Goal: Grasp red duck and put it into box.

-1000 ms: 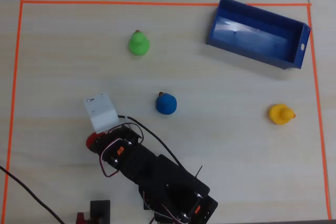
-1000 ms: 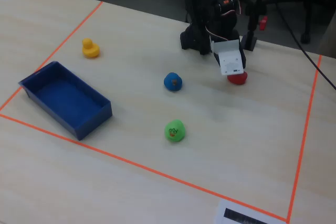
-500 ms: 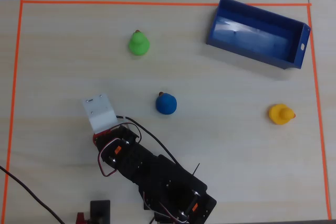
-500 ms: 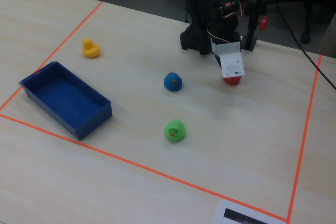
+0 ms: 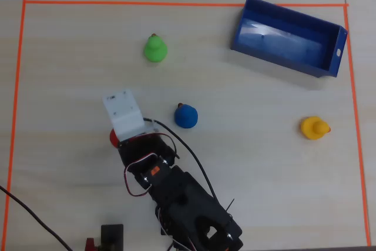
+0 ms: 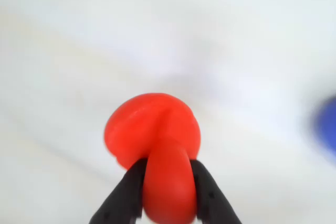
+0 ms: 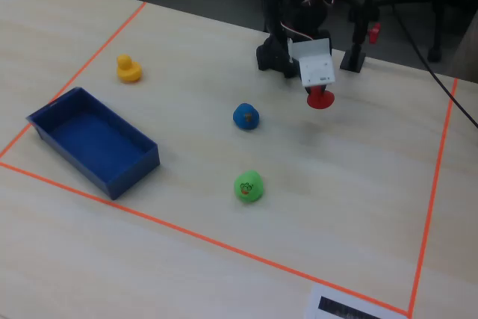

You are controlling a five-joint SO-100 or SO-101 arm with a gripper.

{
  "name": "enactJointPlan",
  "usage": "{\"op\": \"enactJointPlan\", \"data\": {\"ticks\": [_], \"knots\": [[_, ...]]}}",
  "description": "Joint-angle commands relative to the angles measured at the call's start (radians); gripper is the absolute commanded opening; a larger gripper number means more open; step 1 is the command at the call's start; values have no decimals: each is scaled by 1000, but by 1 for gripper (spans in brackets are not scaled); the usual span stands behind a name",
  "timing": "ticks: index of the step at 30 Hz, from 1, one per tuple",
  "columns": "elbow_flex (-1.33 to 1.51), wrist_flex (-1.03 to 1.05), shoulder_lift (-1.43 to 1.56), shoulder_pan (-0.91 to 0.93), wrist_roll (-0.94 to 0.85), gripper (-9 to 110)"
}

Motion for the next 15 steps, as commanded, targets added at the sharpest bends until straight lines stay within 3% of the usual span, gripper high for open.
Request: {"op": "enactJointPlan", "data": {"ticks": [1,8,15], "knots": [[-249,-48,-81,311,-104,0],[-796,-64,-541,764,-184,0],[-1235,2,-910,1078,-222,0]]}}
